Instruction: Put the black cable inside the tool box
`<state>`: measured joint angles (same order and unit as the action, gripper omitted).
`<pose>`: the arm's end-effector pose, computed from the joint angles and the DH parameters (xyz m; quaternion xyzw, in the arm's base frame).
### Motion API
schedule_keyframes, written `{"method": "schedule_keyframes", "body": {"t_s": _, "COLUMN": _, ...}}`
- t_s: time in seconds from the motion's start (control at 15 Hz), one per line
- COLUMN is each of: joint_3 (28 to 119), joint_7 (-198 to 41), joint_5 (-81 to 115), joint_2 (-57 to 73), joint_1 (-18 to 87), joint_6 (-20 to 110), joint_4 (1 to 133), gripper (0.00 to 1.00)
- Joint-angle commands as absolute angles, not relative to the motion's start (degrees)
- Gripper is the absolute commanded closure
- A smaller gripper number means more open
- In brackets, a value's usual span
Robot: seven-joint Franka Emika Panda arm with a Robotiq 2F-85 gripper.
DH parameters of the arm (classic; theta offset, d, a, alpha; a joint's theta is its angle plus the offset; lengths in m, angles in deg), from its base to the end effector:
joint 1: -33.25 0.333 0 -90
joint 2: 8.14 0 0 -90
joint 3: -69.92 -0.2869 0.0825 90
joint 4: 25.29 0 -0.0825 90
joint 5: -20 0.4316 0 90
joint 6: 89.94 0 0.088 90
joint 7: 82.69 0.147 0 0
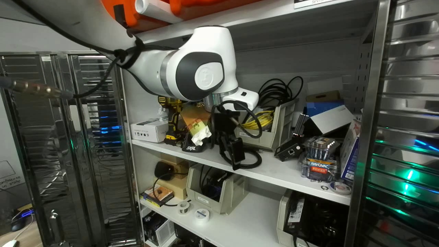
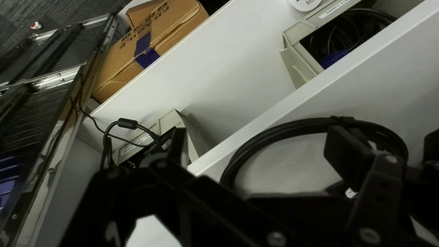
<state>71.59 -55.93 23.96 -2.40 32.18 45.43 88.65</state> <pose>0.6505 -0.0282 0.3506 -0.9522 0.2722 -0.1281 0.0538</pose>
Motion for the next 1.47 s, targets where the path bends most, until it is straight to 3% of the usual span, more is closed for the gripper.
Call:
{"method": "schedule_keyframes", "body": {"t_s": 0.0, "joint_3": 72.62, "joint_7": -51.70, "joint_5": 23.48, "joint_2": -1.26, "joint_1": 32.34, "joint_6": 45.84, "joint_4": 87.31, "gripper": 0.00}}
{"method": "schedule_keyframes", "body": {"t_s": 1.0, "joint_3": 73.91, "joint_7": -43.62, "joint_5": 21.07, "joint_2": 4.95, "joint_1": 33.71, "joint_6": 46.51, "joint_4": 83.45, "gripper": 0.01}}
{"method": "schedule_keyframes", "body": {"t_s": 1.13, "joint_3": 74.15, "joint_7": -43.32, "joint_5": 20.97, "joint_2": 5.17, "joint_1": 33.58, "joint_6": 46.46, "joint_4": 83.61, "gripper": 0.26}}
{"method": "schedule_keyframes", "body": {"t_s": 1.4, "joint_3": 73.95, "joint_7": -43.27, "joint_5": 22.12, "joint_2": 4.07, "joint_1": 33.57, "joint_6": 46.39, "joint_4": 84.37, "gripper": 0.55}}
